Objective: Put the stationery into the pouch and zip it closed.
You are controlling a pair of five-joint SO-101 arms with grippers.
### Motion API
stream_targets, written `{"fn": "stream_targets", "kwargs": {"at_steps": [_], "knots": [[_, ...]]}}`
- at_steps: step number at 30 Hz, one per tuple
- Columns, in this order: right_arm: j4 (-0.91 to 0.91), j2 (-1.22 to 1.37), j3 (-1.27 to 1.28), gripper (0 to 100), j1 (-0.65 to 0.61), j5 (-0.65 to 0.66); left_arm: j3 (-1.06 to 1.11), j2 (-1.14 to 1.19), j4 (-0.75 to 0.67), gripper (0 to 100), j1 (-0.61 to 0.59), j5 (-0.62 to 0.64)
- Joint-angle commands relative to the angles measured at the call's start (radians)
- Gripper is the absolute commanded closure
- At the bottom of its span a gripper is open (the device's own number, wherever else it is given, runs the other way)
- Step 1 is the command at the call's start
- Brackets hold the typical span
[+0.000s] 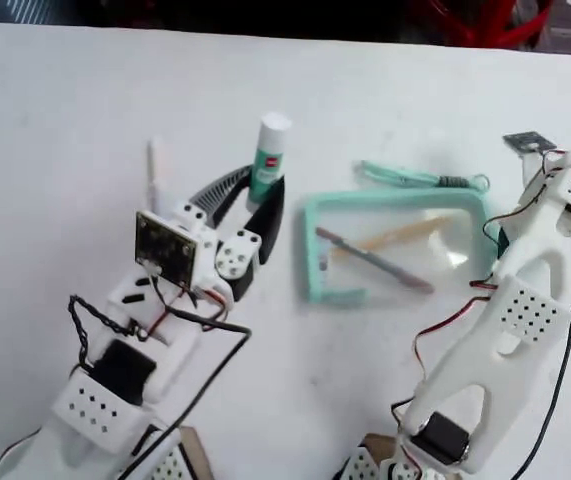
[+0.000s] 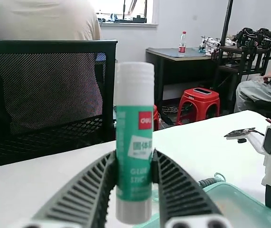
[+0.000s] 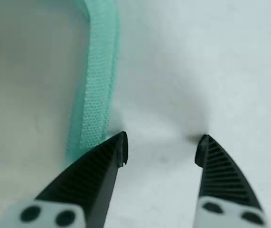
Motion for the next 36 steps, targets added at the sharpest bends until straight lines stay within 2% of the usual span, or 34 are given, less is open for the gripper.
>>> {"fn": "stream_targets", "kwargs": {"at_steps": [1, 6, 11, 15, 20, 23, 26, 29, 35, 36], "knots": [[0.024, -0.117, 0.153, 76.2, -0.056, 0.069, -0.006, 0.002, -0.003, 98, 0.013, 0.003], [0.022, -0.329, 0.442, 76.2, -0.124, 0.127, -0.006, 0.002, -0.003, 98, 0.013, 0.003], [-0.018, -0.627, 0.769, 76.2, -0.245, 0.167, -0.006, 0.002, -0.003, 98, 0.013, 0.003], [-0.179, -0.875, 1.096, 76.2, -0.384, 0.166, -0.006, 0.002, -0.002, 98, 0.013, 0.003], [-0.395, -1.213, 1.528, 76.2, -0.650, 0.133, -0.006, 0.002, 0.000, 98, 0.007, 0.003], [-0.461, -1.442, 1.672, 76.2, -0.728, 0.101, -0.006, -0.001, 0.000, 98, 0.004, 0.003], [-0.503, -1.670, 1.769, 76.2, -0.733, 0.104, -0.006, -0.002, 0.000, 98, 0.002, 0.003], [-0.622, -1.860, 1.913, 76.3, -0.711, 0.117, -0.008, -0.002, 0.000, 98, -0.019, 0.003], [-1.021, -2.158, 2.381, 76.5, -0.650, 0.405, -0.009, -0.027, 0.002, 98, -0.076, 0.003], [-1.036, -2.198, 2.429, 76.5, -0.622, 0.427, -0.008, -0.048, 0.015, 98, -0.087, 0.003]]}}
